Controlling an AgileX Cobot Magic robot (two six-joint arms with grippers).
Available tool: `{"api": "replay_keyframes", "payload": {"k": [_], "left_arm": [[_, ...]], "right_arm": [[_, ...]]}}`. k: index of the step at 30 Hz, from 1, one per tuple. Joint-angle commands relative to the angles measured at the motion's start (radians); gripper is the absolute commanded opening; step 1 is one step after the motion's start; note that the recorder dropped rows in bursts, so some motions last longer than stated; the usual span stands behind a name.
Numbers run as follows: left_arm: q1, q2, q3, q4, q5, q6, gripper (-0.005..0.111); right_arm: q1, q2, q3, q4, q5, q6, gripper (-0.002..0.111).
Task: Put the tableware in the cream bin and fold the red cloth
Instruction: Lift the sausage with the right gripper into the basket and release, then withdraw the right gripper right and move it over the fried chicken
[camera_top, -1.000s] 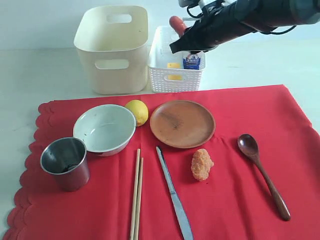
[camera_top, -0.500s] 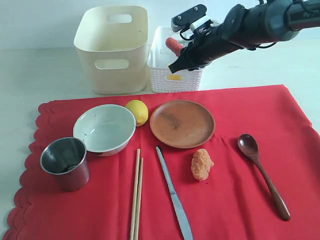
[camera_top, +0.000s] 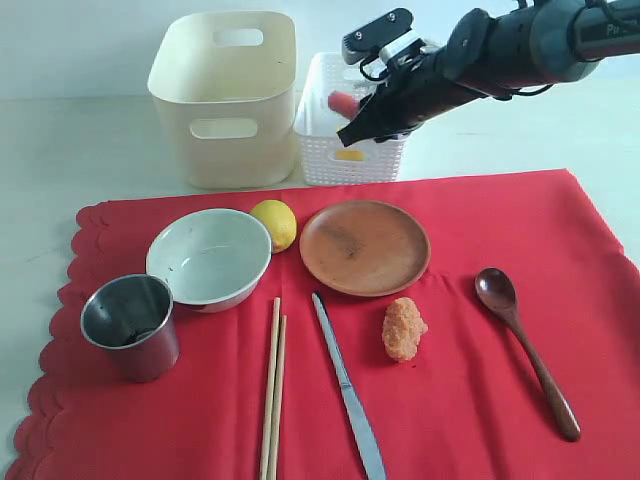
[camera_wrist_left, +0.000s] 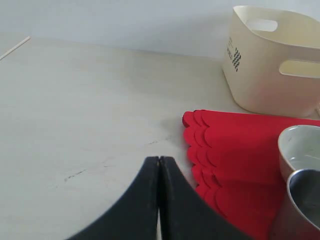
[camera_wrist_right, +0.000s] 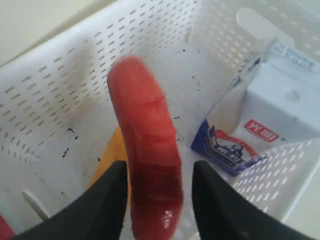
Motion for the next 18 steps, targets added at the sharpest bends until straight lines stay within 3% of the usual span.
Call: {"api": "replay_keyframes", "payload": {"k": [1, 6, 18], "left_arm": [[0.001, -0.005, 0.002, 0.003, -0.010, 0.002, 0.000], [0.001, -0.005, 0.002, 0.003, -0.010, 0.002, 0.000], [0.001, -0.005, 0.002, 0.003, -0.010, 0.002, 0.000]], "right_arm": [[-0.004, 0.000, -0.011, -0.009, -0.019, -0.013, 0.055], [-0.004, -0.017, -0.011, -0.009, -0.021, -0.013, 0.068], [-0.004, -0.166, -0.011, -0.004, 0.108, 0.045, 0.069]]}}
